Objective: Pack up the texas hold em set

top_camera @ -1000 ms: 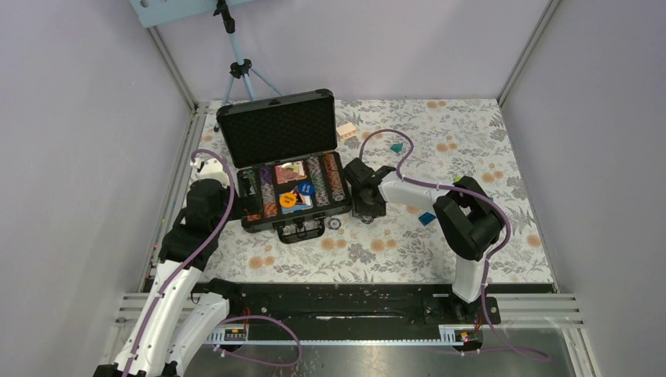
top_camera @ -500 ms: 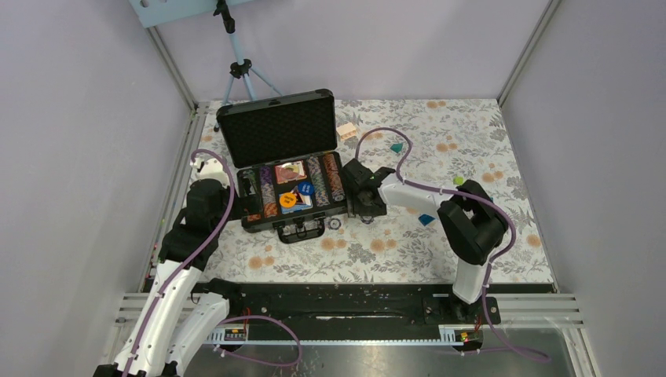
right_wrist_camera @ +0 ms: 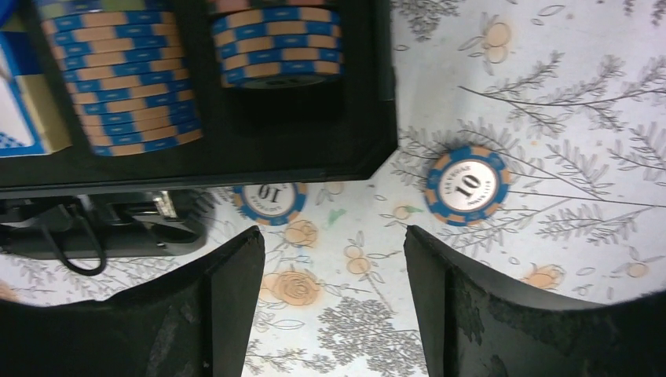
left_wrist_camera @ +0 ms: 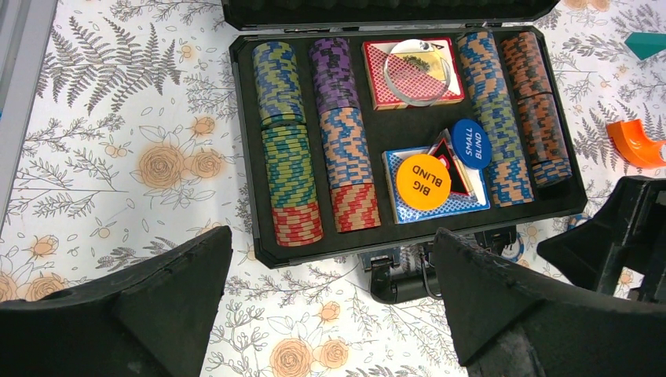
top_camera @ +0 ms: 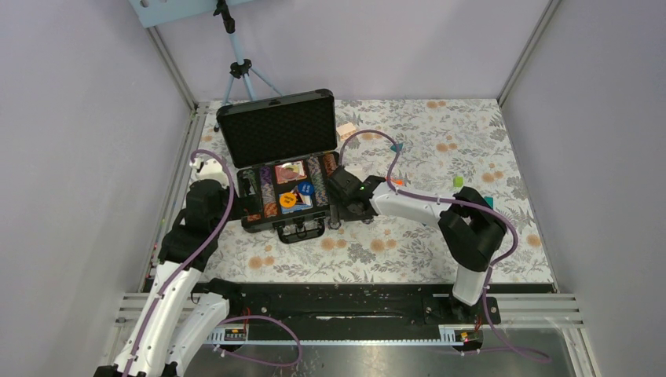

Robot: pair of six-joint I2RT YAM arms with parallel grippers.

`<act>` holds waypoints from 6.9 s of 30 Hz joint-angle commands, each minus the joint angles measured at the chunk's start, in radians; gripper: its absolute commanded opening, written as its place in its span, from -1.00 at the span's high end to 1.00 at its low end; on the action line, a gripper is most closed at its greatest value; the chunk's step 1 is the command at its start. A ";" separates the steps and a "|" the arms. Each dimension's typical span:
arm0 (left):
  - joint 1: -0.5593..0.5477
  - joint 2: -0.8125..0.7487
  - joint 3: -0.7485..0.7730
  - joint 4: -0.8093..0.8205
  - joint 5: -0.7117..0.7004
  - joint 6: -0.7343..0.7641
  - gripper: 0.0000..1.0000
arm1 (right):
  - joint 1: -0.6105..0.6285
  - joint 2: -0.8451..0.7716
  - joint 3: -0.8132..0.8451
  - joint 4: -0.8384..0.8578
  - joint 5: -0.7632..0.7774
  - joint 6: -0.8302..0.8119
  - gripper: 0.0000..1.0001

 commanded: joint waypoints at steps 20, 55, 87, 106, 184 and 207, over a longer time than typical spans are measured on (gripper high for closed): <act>-0.029 -0.056 -0.001 0.052 0.039 0.006 -0.98 | 0.045 0.176 0.136 0.000 0.101 0.192 -0.44; -0.039 -0.056 -0.001 0.051 0.028 0.007 -0.98 | 0.058 0.167 0.145 -0.108 0.172 0.190 -0.19; -0.040 -0.052 -0.002 0.051 0.026 0.007 -0.98 | 0.059 0.238 0.201 -0.111 0.061 0.172 -0.21; -0.040 -0.053 -0.003 0.051 0.022 0.007 -0.98 | 0.061 0.235 0.179 -0.121 0.079 0.154 0.07; -0.039 -0.037 -0.003 0.052 0.025 0.009 -0.98 | 0.057 0.206 0.027 0.106 0.215 0.048 0.04; -0.039 -0.038 -0.003 0.052 0.025 0.009 -0.98 | 0.059 -0.068 -0.292 0.119 0.109 0.086 0.06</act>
